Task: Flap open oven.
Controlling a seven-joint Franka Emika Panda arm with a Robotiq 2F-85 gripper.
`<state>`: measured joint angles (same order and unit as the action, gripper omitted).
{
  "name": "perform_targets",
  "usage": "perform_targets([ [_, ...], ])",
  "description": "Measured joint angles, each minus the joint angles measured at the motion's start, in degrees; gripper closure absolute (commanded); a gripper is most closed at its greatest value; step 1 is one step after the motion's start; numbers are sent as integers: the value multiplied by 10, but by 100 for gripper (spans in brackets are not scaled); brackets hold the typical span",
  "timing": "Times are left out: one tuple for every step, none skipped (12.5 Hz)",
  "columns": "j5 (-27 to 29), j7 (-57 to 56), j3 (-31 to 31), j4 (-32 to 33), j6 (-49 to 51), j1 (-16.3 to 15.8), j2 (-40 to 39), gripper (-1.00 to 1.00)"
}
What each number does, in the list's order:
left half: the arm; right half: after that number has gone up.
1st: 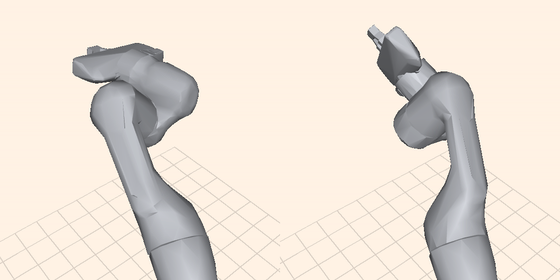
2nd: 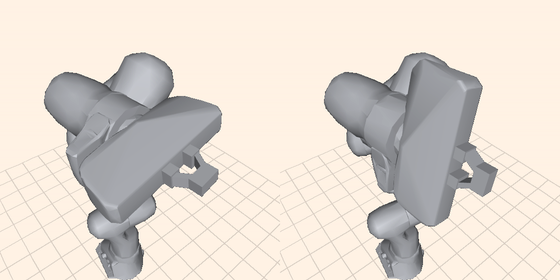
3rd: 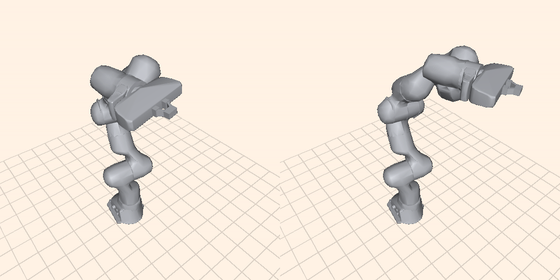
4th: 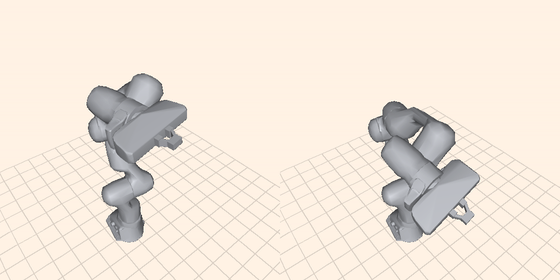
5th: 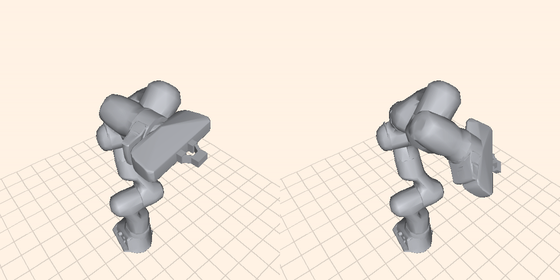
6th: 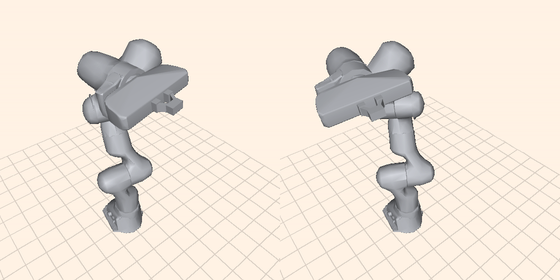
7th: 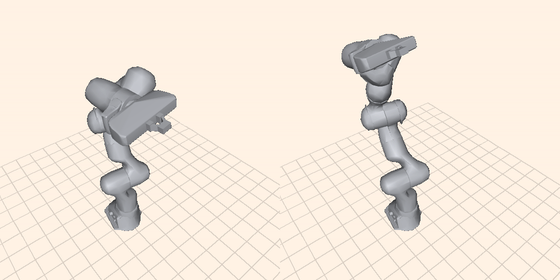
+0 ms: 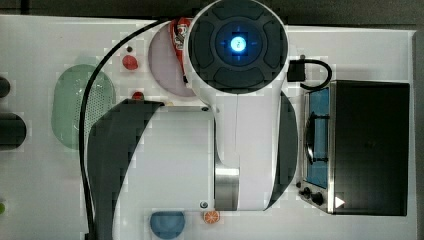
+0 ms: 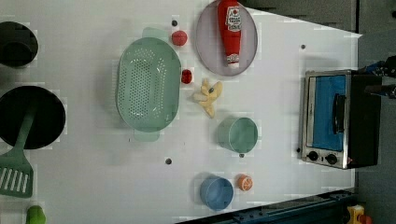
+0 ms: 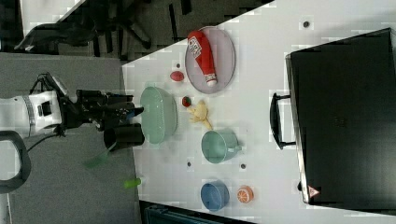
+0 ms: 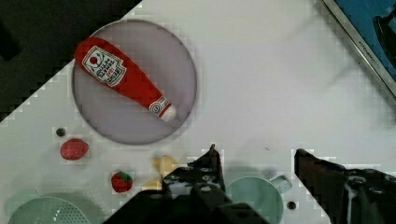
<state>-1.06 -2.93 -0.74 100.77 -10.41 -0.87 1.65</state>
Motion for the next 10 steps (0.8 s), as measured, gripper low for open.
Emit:
perform_targets([
  [7,22,-6,58,58,0,49,-59],
  [8,39,-11,111,108,4,110,-80],
  [4,52,-17,144,123,9,163,-100],
  [2,59,-27,157,122,10,207,-100],
  [5,63,-33,154,121,16,238,-100],
  [3,67,-33,145,119,26,257,-100],
  [1,69,-34,131,117,30,265,-89],
  [2,69,-37,118,118,29,265,-65],
  [3,69,-38,111,117,28,261,-40],
  [2,71,-37,112,116,27,257,-15],
])
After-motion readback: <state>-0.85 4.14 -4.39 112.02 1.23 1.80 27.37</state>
